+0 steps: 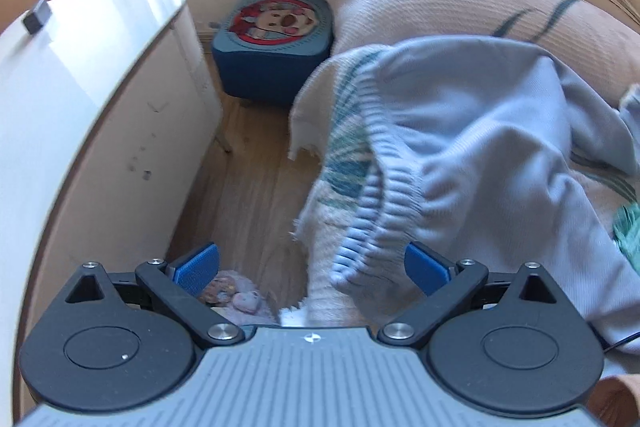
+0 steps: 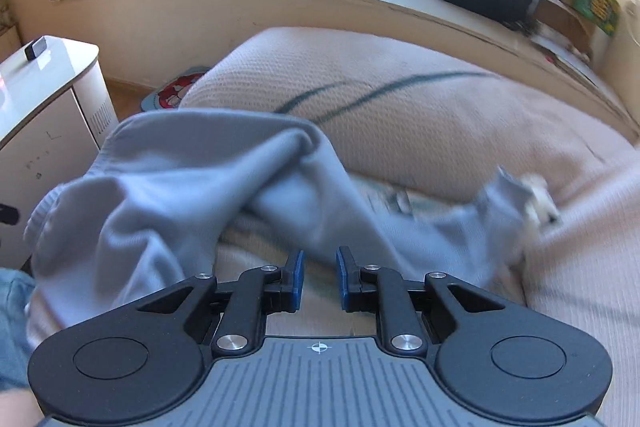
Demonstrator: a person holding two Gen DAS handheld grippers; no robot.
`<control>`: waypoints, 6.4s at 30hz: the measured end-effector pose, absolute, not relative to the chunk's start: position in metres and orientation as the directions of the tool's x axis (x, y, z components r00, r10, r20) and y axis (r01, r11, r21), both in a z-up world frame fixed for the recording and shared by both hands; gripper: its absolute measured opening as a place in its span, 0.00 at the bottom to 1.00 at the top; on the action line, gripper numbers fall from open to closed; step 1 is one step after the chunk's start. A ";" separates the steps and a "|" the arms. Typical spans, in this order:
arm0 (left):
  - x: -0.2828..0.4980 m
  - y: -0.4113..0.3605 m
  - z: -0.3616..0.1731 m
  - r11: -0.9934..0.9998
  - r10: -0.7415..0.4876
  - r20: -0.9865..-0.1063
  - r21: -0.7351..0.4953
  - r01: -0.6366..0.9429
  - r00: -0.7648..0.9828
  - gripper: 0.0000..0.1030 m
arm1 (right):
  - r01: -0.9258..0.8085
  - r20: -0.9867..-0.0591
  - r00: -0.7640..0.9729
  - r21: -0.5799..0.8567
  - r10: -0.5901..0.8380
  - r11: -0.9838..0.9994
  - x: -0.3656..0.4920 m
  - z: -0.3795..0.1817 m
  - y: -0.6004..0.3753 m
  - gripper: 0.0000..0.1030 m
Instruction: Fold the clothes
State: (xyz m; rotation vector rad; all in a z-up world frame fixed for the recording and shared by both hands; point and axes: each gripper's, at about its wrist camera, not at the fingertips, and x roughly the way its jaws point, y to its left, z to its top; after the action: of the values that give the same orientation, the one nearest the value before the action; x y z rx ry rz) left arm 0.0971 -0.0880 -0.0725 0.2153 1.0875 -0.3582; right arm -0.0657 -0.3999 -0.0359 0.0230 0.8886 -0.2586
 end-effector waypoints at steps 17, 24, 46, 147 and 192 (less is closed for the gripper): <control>0.096 -0.112 -0.110 0.903 -0.196 -0.920 -0.035 0.428 0.340 0.57 | 0.306 -0.838 0.518 -0.003 -0.169 0.952 -0.185 -0.044 -0.356 0.28; 0.088 -0.113 -0.105 0.905 -0.203 -0.910 -0.033 0.425 0.361 0.36 | 0.272 -0.850 0.510 0.015 -0.131 0.962 -0.197 -0.045 -0.339 0.28; 0.093 -0.045 -0.080 0.954 -0.078 -0.924 0.039 0.296 0.375 0.67 | 0.285 -0.858 0.511 0.104 -0.059 0.953 -0.208 -0.060 -0.301 0.48; 0.050 -0.137 -0.104 0.827 -0.056 -0.951 0.127 0.547 0.305 0.87 | 0.387 -0.545 0.398 -0.630 -0.738 0.674 -0.273 0.033 -0.377 0.19; 0.113 -0.159 -0.096 0.889 -0.020 -0.956 0.116 0.444 0.291 0.87 | 0.753 -0.535 0.423 -0.241 -0.731 0.612 -0.055 0.066 -0.589 0.08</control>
State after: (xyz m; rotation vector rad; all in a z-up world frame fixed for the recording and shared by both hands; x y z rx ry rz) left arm 0.1133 -0.1591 -0.0964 0.3963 1.2448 -0.3200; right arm -0.0550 -0.5889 0.0661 0.0368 0.6500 -0.9290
